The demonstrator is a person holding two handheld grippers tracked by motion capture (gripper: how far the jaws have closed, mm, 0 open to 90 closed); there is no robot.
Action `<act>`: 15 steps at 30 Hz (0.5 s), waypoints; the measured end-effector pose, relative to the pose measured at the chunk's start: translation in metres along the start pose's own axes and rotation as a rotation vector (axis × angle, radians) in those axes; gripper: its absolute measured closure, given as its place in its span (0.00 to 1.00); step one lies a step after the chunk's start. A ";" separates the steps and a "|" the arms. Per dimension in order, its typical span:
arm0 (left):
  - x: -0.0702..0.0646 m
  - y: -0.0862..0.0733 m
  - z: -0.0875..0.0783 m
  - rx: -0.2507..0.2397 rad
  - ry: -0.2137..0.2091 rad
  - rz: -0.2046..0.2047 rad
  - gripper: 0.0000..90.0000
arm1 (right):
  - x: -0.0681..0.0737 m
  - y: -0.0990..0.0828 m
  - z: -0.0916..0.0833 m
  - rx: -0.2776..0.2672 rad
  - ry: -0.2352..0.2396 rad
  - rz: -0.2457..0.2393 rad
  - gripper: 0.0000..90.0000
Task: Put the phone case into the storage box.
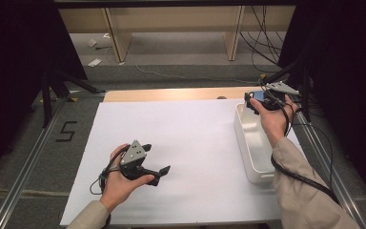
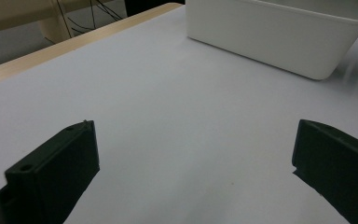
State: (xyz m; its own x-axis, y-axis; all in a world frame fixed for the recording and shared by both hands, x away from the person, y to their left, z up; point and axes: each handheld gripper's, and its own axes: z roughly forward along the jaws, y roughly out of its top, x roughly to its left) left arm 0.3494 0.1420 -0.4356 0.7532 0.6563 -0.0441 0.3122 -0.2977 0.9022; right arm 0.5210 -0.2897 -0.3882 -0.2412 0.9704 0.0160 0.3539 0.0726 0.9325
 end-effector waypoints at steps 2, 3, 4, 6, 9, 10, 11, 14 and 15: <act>0.000 0.000 0.000 0.001 0.000 0.001 0.00 | 0.000 -0.001 0.001 0.003 0.000 0.000 0.20; 0.000 0.000 0.000 0.001 -0.001 0.001 0.00 | 0.000 -0.001 0.001 0.005 0.000 0.000 0.20; 0.000 0.000 0.000 0.001 -0.001 0.001 0.00 | 0.000 -0.002 0.002 0.007 -0.001 -0.001 0.20; 0.000 0.000 0.000 0.001 -0.001 0.000 0.00 | -0.001 -0.002 0.002 0.011 -0.003 -0.002 0.20; 0.000 0.000 0.000 0.001 -0.001 0.002 0.00 | -0.001 -0.002 0.003 0.012 -0.004 0.000 0.20; 0.000 0.000 0.000 0.000 -0.001 0.002 0.00 | -0.001 -0.002 0.003 0.014 -0.003 -0.002 0.20; 0.000 0.000 0.000 0.000 0.000 0.001 0.00 | -0.001 -0.002 0.004 0.016 -0.002 -0.004 0.20; 0.000 0.000 0.000 0.001 -0.001 0.003 0.00 | 0.000 -0.003 0.005 0.023 -0.004 -0.004 0.20; 0.000 0.000 0.000 0.000 0.000 0.002 0.00 | 0.000 -0.003 0.006 0.025 -0.003 -0.002 0.20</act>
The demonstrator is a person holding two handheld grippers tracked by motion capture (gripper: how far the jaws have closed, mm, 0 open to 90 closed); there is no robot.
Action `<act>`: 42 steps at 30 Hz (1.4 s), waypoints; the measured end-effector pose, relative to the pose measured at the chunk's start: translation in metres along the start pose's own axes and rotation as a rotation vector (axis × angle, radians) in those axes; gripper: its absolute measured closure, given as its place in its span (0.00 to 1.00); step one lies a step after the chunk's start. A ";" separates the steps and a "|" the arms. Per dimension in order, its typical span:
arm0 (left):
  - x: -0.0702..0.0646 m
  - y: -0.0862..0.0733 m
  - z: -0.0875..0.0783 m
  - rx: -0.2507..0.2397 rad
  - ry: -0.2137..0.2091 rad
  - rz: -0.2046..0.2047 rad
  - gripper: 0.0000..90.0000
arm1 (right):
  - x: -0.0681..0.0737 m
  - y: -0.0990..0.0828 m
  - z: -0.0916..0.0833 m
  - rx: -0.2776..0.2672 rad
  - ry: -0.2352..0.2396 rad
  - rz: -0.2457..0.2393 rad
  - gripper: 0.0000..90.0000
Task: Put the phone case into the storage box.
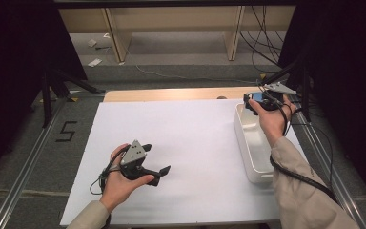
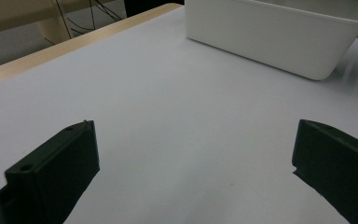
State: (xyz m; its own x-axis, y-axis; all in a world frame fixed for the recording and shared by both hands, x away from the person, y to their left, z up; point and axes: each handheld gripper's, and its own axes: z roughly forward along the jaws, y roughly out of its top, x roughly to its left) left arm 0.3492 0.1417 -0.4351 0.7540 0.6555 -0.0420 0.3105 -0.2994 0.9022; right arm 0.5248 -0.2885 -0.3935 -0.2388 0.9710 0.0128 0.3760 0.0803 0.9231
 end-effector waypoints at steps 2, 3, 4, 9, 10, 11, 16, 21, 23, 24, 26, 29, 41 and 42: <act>0.000 0.000 0.000 -0.001 0.000 0.001 0.00 | 0.001 0.000 0.001 0.003 -0.001 -0.002 0.20; 0.000 0.000 0.000 -0.001 0.000 0.001 0.00 | 0.001 0.000 0.001 0.008 0.000 -0.002 0.20; 0.000 0.000 0.000 0.000 0.000 0.002 0.00 | 0.001 0.000 0.002 0.010 0.000 -0.002 0.20; 0.000 0.000 0.000 -0.001 0.000 0.001 0.00 | 0.002 -0.002 0.005 0.020 0.001 -0.011 0.20; 0.000 0.000 0.000 0.000 0.000 0.001 0.00 | 0.002 -0.003 0.005 0.021 0.000 -0.012 0.20; 0.000 0.000 0.000 -0.001 0.000 0.001 0.00 | 0.002 -0.003 0.006 0.022 -0.002 -0.012 0.20; 0.000 0.000 0.000 0.000 0.000 0.002 0.00 | 0.002 -0.004 0.008 0.029 -0.006 -0.018 0.20; 0.000 0.000 0.000 -0.002 0.000 0.001 0.00 | 0.002 -0.005 0.010 0.037 -0.006 -0.028 0.20; 0.000 0.000 0.000 -0.002 0.000 0.000 0.00 | 0.002 -0.006 0.010 0.039 -0.006 -0.023 0.20; 0.000 0.001 0.000 -0.002 0.000 0.001 0.00 | 0.002 -0.006 0.011 0.041 -0.006 -0.022 0.20; 0.000 0.000 0.000 0.000 -0.002 0.002 0.00 | 0.002 -0.007 0.012 0.044 -0.008 -0.023 0.20; 0.000 0.000 0.000 -0.002 -0.001 -0.001 0.00 | 0.003 -0.008 0.013 0.048 -0.008 -0.027 0.20; 0.000 0.000 0.000 -0.002 -0.002 -0.001 0.00 | 0.003 -0.011 0.019 0.059 -0.012 -0.025 0.20; 0.001 0.000 0.000 -0.002 -0.003 -0.002 0.00 | 0.003 -0.011 0.019 0.059 -0.012 -0.026 0.20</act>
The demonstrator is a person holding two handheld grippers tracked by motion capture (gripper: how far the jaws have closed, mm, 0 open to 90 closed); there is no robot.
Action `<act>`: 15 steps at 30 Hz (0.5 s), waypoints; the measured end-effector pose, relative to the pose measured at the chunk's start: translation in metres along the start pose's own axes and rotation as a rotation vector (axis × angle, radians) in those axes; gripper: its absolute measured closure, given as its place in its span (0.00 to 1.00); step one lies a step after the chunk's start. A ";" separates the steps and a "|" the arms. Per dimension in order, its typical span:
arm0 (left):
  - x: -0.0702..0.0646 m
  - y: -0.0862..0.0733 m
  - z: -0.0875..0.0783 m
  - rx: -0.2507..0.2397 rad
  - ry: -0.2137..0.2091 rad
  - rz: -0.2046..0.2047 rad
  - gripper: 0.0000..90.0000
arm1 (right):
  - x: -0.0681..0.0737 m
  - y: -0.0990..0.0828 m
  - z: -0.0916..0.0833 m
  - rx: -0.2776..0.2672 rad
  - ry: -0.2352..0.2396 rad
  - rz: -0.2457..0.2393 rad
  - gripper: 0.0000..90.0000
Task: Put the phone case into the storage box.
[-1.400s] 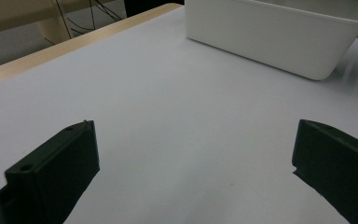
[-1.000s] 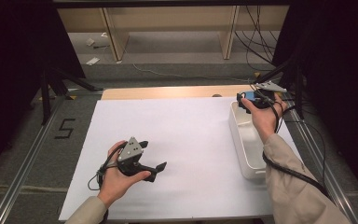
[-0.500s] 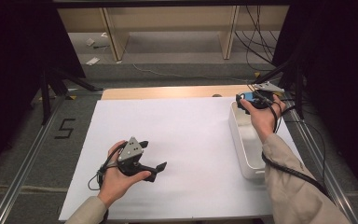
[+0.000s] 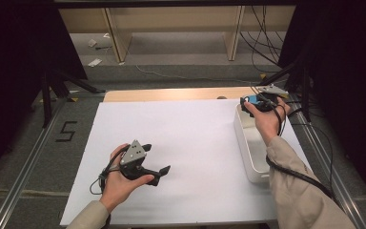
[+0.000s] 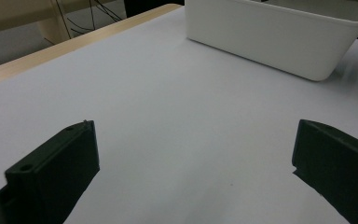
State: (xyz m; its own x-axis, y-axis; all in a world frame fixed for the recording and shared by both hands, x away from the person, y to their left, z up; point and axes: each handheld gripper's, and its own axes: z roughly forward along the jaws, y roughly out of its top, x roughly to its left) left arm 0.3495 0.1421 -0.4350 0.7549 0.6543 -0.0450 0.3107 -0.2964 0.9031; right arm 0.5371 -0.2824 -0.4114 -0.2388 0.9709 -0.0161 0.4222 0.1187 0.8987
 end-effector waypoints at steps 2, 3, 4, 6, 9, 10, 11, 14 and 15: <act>0.000 0.000 0.000 -0.001 0.002 0.000 0.00 | 0.000 0.000 0.000 0.000 -0.001 0.000 0.20; 0.000 0.000 0.000 -0.001 0.001 0.000 0.00 | 0.001 0.000 0.001 0.000 -0.001 -0.002 0.20; 0.000 0.000 0.000 -0.001 0.001 0.000 0.00 | 0.001 0.000 0.001 0.000 -0.001 -0.005 0.20; 0.000 0.000 0.000 -0.001 0.000 0.001 0.00 | 0.001 0.000 0.003 0.000 -0.001 -0.005 0.20; 0.000 0.000 0.000 -0.001 0.001 0.000 0.00 | 0.001 0.001 0.005 0.001 0.004 -0.015 0.20; 0.000 0.000 0.000 -0.001 0.000 0.000 0.00 | 0.001 0.001 0.006 0.002 0.005 -0.015 0.20; 0.000 0.000 0.000 -0.002 0.000 -0.001 0.00 | 0.002 0.001 0.007 -0.001 0.002 -0.013 0.19; 0.000 0.000 0.000 0.000 -0.002 0.002 0.00 | 0.002 0.001 0.010 -0.002 0.008 -0.020 0.19; -0.001 0.000 0.000 -0.001 -0.002 0.002 0.00 | 0.002 0.001 0.011 -0.002 0.010 -0.019 0.19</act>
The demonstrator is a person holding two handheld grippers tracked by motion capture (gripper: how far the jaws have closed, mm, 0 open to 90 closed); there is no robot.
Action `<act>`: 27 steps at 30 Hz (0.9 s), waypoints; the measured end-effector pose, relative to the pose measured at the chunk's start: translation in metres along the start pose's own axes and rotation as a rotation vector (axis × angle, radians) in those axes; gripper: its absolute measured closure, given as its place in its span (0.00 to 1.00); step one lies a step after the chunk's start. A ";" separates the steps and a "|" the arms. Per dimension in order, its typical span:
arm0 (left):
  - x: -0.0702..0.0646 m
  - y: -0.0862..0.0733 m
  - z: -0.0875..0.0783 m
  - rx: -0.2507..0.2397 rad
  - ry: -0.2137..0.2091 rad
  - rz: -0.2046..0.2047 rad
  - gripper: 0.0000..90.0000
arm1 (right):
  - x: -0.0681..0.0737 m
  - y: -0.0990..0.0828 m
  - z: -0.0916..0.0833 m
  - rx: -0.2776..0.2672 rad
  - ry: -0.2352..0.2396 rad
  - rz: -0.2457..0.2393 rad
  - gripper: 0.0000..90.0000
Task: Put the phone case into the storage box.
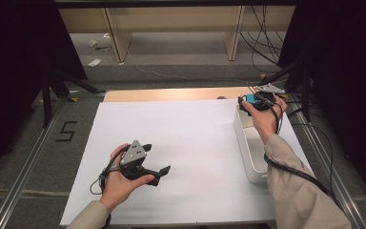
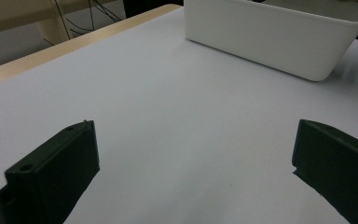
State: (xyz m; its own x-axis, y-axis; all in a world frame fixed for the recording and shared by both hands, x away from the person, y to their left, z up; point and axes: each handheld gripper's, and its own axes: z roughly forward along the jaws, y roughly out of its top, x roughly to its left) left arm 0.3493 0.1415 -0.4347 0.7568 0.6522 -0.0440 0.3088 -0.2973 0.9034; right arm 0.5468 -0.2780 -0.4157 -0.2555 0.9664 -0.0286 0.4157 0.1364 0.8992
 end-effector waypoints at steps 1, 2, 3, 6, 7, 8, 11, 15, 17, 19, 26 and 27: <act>0.000 0.000 0.000 -0.002 0.000 -0.001 0.00 | 0.000 0.000 0.001 -0.001 -0.002 0.001 0.19; 0.000 0.000 0.000 -0.002 0.001 -0.001 0.00 | 0.000 0.000 0.002 0.000 -0.002 0.005 0.19; 0.000 0.000 0.000 -0.002 0.001 -0.002 0.00 | 0.000 0.000 0.003 0.001 -0.003 0.008 0.19; 0.001 0.000 -0.001 -0.003 0.001 -0.003 0.00 | -0.001 -0.001 0.006 0.009 -0.012 0.018 0.19; 0.001 0.000 -0.001 -0.003 0.001 -0.003 0.00 | -0.001 0.000 0.006 0.008 -0.014 0.019 0.19; 0.001 0.000 -0.001 -0.004 0.001 -0.004 0.00 | -0.001 0.000 0.007 0.008 -0.016 0.019 0.19; 0.001 0.000 -0.001 -0.002 0.001 -0.002 0.00 | -0.001 -0.001 0.008 0.011 -0.012 0.025 0.17; 0.001 0.000 -0.001 -0.002 0.002 -0.001 0.00 | -0.002 -0.001 0.008 0.011 0.001 0.040 0.10; 0.001 0.000 -0.001 -0.003 0.001 -0.002 0.00 | -0.003 -0.002 0.008 0.014 0.010 0.040 0.08; 0.001 0.000 0.000 -0.001 0.001 -0.002 0.00 | -0.005 -0.002 0.007 0.012 0.016 0.044 0.05; 0.001 0.000 0.000 -0.002 0.002 -0.003 0.00 | -0.008 0.002 0.004 -0.005 0.023 0.053 0.02; 0.001 0.000 0.000 -0.002 0.003 -0.003 0.00 | -0.008 0.003 0.004 -0.006 0.026 0.053 0.02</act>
State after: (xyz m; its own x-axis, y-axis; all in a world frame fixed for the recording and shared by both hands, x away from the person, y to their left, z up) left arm 0.3496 0.1422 -0.4347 0.7542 0.6550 -0.0451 0.3097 -0.2943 0.9042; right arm 0.5531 -0.2846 -0.4148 -0.2558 0.9662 0.0306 0.4238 0.0837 0.9019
